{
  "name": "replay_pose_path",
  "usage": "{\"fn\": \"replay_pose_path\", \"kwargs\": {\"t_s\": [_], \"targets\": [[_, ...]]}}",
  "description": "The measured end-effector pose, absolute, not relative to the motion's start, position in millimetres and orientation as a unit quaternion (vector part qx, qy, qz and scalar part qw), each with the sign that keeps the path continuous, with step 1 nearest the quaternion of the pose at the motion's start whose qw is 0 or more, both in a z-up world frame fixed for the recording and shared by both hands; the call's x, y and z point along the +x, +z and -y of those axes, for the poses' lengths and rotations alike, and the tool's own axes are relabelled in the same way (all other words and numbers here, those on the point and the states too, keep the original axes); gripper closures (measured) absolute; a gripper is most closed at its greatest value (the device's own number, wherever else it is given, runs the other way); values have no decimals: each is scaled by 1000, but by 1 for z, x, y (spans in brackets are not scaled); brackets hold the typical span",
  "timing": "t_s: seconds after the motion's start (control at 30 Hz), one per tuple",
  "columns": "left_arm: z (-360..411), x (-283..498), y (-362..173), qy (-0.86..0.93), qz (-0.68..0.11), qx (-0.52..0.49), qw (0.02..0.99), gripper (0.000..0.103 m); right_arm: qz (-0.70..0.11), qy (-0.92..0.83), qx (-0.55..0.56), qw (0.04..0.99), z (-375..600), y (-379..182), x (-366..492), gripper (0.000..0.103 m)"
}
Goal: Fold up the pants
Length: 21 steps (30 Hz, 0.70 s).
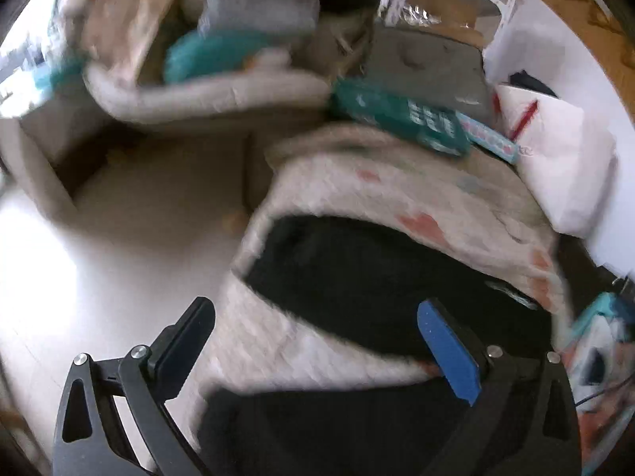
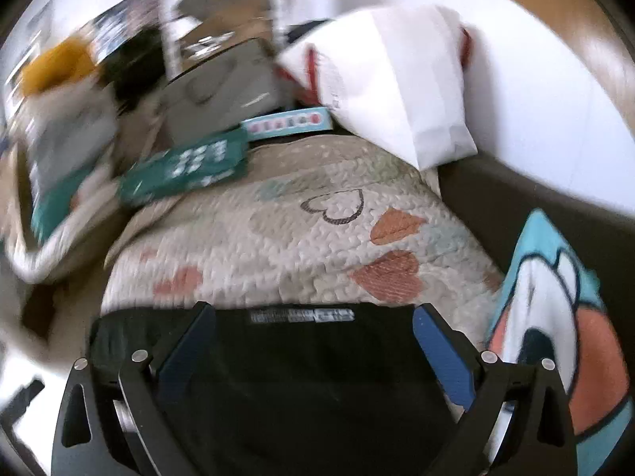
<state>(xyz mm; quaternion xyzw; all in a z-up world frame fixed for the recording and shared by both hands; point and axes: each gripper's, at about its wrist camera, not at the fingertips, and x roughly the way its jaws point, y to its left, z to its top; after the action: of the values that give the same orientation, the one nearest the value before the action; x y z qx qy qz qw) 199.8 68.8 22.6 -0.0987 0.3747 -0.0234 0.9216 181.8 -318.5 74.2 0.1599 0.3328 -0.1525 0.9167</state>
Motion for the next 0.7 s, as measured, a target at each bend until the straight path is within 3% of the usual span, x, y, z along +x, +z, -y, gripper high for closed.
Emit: {"fn": "replay_pose_path", "kwargs": {"t_s": [0.07, 0.13, 0.3, 0.5, 0.7], "targets": [[-63, 224, 13, -22, -381, -57, 922, 1, -369, -126, 161, 907, 309, 65, 205, 1], [-65, 245, 3, -19, -400, -80, 913, 1, -385, -115, 108, 909, 295, 64, 208, 1], [-67, 246, 4, -23, -407, -105, 907, 1, -329, -95, 21, 939, 266, 62, 168, 1], [-75, 199, 28, 30, -348, -72, 934, 1, -372, -64, 41, 925, 290, 58, 138, 1], [-60, 210, 30, -19, -389, -42, 920, 1, -425, -7, 49, 904, 341, 79, 162, 1]]}}
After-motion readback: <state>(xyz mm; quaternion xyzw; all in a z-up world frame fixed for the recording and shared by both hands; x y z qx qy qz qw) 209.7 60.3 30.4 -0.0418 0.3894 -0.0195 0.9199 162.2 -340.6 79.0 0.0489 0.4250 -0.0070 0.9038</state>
